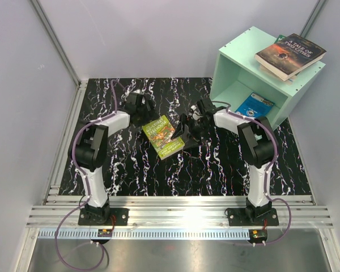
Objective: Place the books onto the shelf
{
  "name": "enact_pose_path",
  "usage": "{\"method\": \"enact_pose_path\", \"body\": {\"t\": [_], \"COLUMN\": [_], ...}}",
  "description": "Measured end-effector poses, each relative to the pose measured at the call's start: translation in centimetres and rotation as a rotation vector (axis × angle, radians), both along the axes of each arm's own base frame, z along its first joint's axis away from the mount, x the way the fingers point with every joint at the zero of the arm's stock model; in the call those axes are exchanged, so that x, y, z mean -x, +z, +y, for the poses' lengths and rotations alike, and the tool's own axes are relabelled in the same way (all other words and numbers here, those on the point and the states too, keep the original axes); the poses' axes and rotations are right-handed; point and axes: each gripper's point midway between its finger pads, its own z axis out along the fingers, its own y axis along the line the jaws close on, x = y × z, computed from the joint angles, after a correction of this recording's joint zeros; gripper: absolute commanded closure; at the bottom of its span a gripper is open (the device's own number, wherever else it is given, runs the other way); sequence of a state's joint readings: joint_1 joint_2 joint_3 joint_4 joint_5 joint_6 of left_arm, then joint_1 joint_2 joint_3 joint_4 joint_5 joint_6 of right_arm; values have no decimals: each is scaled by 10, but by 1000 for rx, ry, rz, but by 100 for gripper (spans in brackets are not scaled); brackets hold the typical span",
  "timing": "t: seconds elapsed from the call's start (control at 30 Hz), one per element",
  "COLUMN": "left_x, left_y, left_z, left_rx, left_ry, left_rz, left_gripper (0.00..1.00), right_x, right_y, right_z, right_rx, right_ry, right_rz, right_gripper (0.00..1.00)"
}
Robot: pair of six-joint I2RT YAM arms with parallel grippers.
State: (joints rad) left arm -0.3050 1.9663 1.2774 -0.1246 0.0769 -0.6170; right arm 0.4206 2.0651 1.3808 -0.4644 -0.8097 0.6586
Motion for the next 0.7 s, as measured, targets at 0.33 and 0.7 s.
{"method": "enact_pose_path", "body": {"t": [0.33,0.7], "left_x": [5,81], "left_y": [117,68], "left_z": [69,75], "left_rx": [-12,4], "left_ry": [147,192], "left_rz": [-184,-26], "left_gripper": [10,11], "right_x": [-18,-82], "right_y": [8,-25], "right_z": [-31,-14], "right_rx": [241,301], "right_ry": [39,43], "right_rz": [-168,-220], "right_gripper": [4,4]}}
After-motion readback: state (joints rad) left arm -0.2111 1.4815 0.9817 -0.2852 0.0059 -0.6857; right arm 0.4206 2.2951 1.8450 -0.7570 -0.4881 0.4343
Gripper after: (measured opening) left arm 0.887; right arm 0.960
